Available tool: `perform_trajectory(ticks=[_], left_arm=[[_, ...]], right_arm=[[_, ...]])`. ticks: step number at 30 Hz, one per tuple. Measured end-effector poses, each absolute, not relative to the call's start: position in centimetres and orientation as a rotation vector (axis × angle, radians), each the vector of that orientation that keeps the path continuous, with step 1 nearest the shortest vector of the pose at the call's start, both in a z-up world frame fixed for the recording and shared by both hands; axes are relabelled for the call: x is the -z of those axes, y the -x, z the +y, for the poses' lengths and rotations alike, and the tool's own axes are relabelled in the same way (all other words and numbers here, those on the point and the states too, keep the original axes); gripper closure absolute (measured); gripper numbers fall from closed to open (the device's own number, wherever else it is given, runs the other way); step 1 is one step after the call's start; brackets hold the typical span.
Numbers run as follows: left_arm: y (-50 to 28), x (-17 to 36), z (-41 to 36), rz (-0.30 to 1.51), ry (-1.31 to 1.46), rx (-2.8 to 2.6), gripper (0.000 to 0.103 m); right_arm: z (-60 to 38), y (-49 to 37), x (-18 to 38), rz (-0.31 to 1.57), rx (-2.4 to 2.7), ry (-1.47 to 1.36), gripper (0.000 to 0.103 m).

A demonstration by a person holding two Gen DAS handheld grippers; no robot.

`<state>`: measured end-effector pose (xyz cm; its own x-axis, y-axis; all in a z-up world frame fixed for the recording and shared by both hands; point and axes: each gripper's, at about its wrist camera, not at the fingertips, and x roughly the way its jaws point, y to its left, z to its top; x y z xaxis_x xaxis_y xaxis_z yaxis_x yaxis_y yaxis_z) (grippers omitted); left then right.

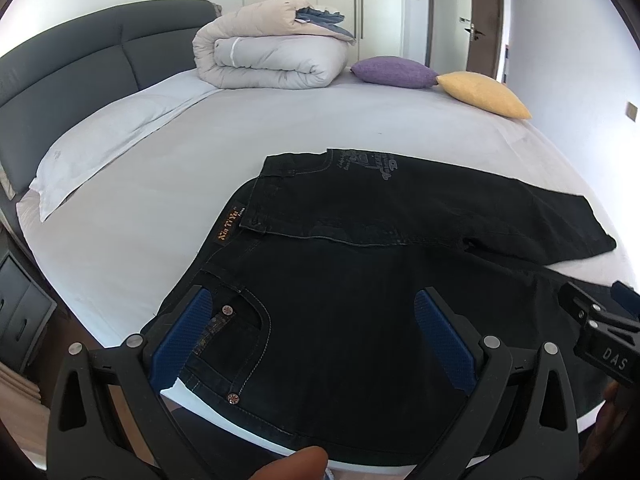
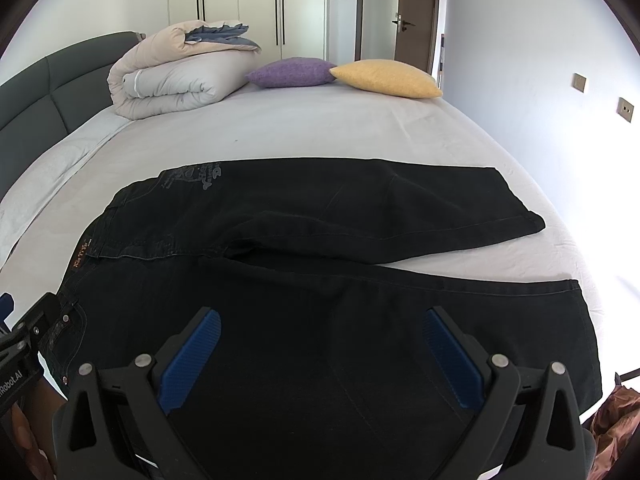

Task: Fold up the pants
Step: 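Grasp the jeans waistband with the left gripper while the right gripper grasps the other waistband end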

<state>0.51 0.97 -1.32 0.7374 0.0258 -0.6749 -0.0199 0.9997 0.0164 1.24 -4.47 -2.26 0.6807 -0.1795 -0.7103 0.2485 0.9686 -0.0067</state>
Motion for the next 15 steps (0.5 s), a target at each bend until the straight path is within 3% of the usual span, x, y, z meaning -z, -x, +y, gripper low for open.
perform_trajectory(ticks=[8,15], left_arm=[[-2.7,1.1,2.8,0.757,0.037,0.041,0.000],[-9.3,0.2,3.6,0.783,-0.085,0.203,0.000]], right_arm=[[-5.0,-2.4,1.9,0.794,0.209,-0.075,0.000],[-5.8,-5.6,1.1,0.803,-0.002,-0.082,0.000]])
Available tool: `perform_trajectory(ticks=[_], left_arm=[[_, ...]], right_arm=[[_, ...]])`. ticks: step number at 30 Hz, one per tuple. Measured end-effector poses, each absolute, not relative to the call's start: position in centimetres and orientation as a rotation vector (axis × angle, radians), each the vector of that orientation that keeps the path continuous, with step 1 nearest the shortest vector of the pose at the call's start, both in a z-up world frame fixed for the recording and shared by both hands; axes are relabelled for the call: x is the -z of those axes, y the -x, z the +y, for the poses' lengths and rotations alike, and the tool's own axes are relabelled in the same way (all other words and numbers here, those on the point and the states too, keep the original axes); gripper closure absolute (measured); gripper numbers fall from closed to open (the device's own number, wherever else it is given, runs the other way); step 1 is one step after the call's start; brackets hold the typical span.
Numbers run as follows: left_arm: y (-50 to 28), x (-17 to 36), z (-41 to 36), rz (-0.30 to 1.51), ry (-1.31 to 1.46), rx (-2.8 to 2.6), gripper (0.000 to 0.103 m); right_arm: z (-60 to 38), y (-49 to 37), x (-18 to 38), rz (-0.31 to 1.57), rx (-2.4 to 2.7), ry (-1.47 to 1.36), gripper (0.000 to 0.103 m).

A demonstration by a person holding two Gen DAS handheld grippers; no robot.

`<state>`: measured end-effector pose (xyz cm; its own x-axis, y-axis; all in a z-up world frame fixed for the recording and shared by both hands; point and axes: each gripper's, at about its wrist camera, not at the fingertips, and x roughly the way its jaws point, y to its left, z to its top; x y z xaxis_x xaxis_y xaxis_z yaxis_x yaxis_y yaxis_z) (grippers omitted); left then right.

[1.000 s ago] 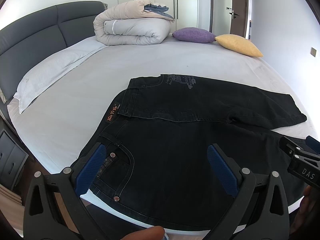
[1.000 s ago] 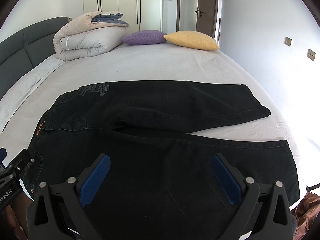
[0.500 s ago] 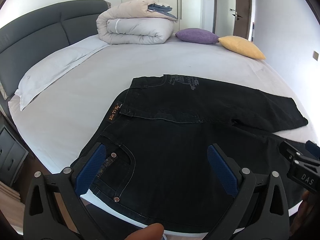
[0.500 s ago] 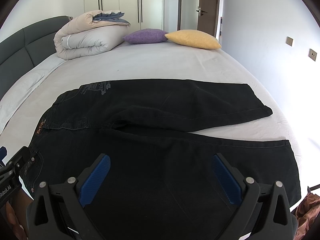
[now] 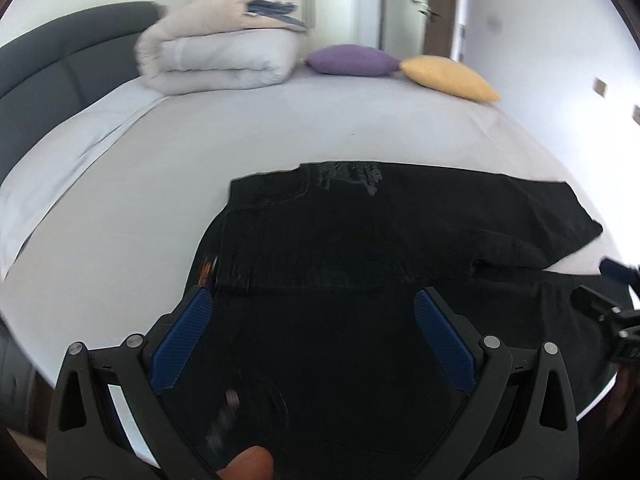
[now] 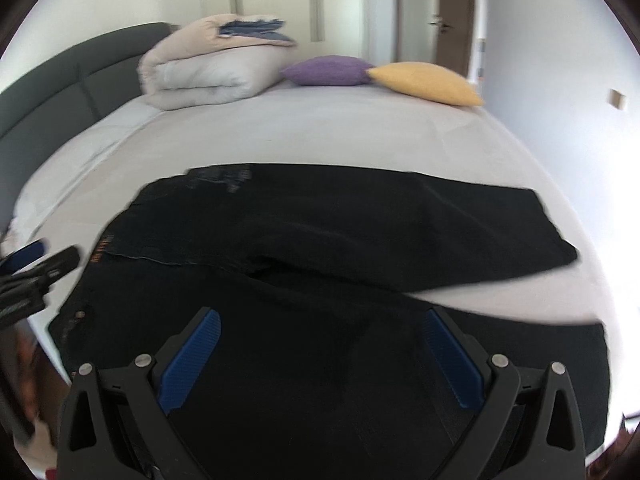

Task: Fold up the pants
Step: 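Grasp the jeans waistband with the left gripper while the right gripper grasps the other waistband end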

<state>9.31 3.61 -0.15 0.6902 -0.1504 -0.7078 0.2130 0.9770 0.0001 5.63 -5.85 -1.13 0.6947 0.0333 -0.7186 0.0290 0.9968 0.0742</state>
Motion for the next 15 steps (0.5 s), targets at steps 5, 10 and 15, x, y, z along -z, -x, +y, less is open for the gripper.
perform_trajectory(ticks=[5,10,15], left_arm=[[-14.8,-1.1,3.9,0.742,-0.228,0.250,0.000],[-22.6,-1.6,5.0,0.778,-0.260,0.337,0.000],[-31.2,-0.1,5.6,0.876,-0.260,0.563,0.000]], right_arm=[[-6.7,-8.9,-0.2,0.807,-0.203,-0.069,0.000],[-7.4,-13.2,-1.2,0.799,-0.323,0.073,0.001],[-8.5,-17.2,-0.9,0.809,-0.439,0.167,0.009]])
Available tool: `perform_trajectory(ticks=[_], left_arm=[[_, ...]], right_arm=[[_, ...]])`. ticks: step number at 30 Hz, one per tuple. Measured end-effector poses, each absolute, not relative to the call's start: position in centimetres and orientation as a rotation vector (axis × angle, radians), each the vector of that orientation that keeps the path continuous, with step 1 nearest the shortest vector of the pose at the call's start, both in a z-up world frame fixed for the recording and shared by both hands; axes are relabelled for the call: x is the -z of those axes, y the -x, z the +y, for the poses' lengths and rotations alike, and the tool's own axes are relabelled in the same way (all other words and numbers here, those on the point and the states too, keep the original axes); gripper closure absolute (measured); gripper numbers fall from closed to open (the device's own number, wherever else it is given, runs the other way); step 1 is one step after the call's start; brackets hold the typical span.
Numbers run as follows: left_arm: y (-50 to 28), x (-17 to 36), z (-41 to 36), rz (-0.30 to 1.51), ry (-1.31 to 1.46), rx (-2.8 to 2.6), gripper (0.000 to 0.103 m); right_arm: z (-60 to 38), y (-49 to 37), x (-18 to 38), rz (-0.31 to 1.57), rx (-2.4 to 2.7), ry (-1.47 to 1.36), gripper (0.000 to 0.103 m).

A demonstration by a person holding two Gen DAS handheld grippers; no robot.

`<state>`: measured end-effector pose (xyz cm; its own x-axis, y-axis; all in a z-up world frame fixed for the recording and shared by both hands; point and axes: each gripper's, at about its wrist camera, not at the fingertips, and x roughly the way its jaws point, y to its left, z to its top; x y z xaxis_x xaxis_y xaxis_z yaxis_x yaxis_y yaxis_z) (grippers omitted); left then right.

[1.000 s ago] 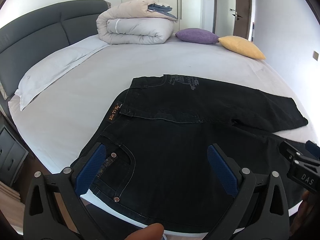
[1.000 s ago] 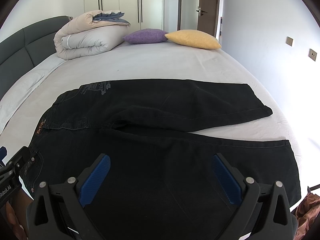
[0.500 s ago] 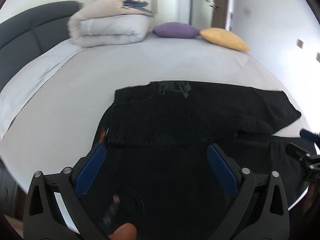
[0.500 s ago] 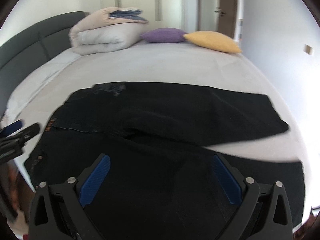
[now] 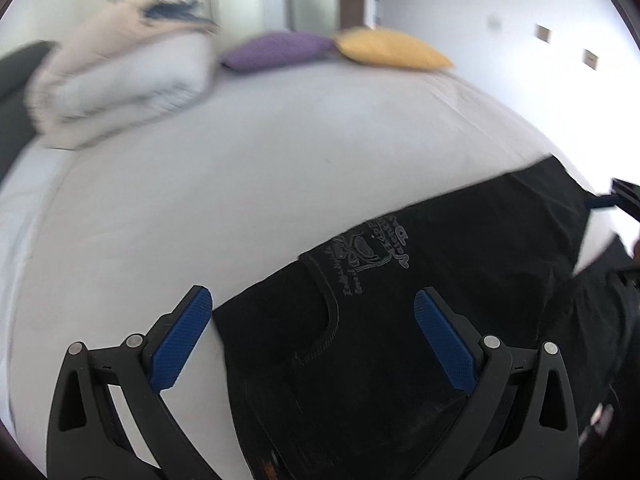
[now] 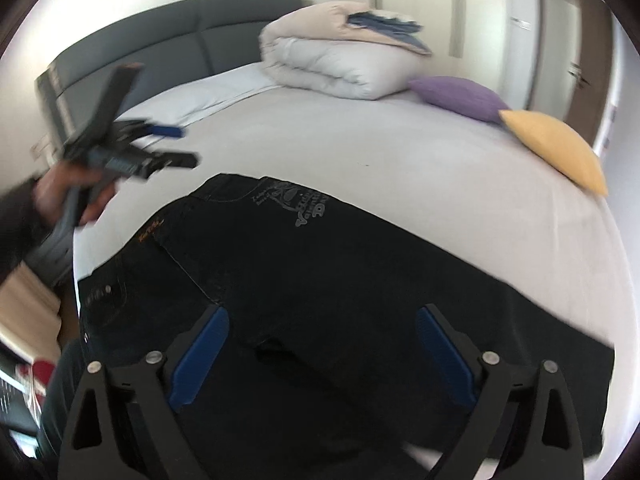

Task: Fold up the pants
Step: 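Grasp the jeans waistband with the left gripper while the right gripper grasps the other waistband end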

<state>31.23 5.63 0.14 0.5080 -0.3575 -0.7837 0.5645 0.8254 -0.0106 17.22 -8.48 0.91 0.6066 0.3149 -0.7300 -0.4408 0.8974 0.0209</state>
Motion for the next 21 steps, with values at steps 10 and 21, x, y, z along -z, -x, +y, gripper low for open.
perform_trajectory(ticks=[10,21], left_arm=[[-40.7,7.3,5.4,1.126,-0.308,0.818,0.014],[-43.4,10.9,5.7,1.211,-0.306,0.860,0.048]], right_arm=[[-9.6,-23.0,1.7,0.888,-0.547,0.263,0.024],[-8.8,-26.6,2.9,0.907,-0.579,0.279,0.030]])
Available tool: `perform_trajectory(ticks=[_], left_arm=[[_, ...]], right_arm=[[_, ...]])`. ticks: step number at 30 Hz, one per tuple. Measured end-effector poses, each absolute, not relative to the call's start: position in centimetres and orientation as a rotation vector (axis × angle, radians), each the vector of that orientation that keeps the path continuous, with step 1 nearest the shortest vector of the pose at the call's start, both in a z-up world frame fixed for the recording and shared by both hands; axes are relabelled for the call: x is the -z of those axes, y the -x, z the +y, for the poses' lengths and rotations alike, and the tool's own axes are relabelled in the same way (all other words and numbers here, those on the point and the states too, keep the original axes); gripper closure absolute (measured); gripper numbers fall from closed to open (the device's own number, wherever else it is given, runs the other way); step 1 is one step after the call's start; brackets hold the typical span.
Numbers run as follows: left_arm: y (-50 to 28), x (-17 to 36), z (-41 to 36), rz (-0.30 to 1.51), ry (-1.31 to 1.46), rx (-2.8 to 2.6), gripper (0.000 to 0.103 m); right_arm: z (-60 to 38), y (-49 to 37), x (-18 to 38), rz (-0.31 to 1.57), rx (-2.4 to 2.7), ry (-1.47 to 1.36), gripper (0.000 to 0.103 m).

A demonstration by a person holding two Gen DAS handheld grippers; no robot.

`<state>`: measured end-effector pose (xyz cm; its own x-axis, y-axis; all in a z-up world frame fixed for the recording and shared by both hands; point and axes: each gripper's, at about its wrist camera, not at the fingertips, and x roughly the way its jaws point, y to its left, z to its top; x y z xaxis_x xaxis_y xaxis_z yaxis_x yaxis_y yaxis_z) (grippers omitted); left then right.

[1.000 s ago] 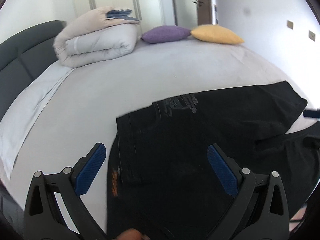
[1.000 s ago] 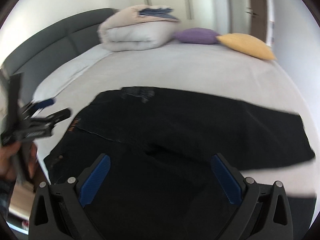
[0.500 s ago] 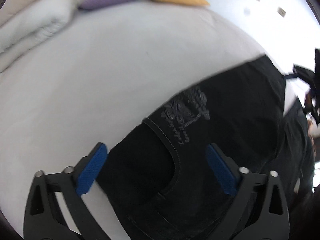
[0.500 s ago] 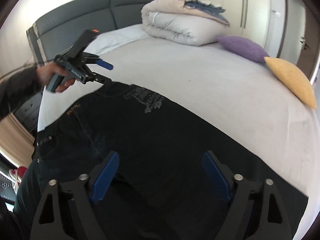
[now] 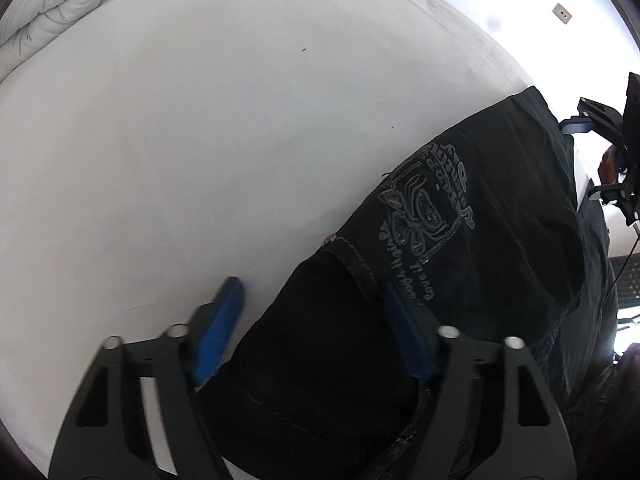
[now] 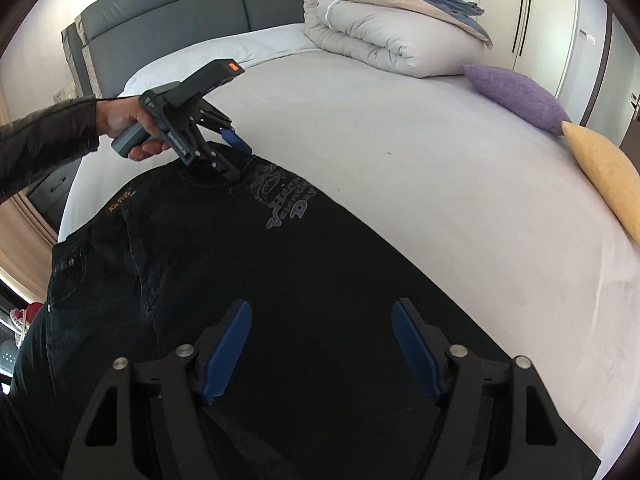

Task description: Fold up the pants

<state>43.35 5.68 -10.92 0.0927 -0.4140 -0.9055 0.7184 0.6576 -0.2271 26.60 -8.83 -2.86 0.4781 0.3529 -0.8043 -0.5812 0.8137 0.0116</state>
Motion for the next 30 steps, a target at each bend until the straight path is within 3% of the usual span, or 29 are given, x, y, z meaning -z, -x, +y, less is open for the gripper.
perform_trajectory(ticks=[1,2,7,19,26,30], left_arm=[[-43.3,11.1,5.6,1.200,-0.308,0.854,0.071],[-43.4,11.1,5.7,1.184,-0.333,0.814,0.081],[-41.5,10.5,6.5,1.091,-0.366,0.753,0.097],[-30.2,3.7,10.5,0.756,-0.321,0.688,0.099],[-24.8,0.6,10.6,0.648,-0.313,0.695,0.099],[-23.3,-0.1,10.5,0.638,-0.326,0.685,0.099]], right_arm=[[-8.7,-26.7,2.8,0.906,-0.579,0.285,0.031],[-8.4,-26.8,2.7,0.901,-0.581,0.294,0.031],[-7.7,-27.1,2.1,0.877,-0.582,0.302,0.033],[-4.3,-28.7,1.3,0.842,-0.615,0.371,0.040],[-0.5,-30.8,1.3,0.851,-0.630,0.498,0.040],[0.6,-31.3,2.0,0.901,-0.648,0.532,0.052]])
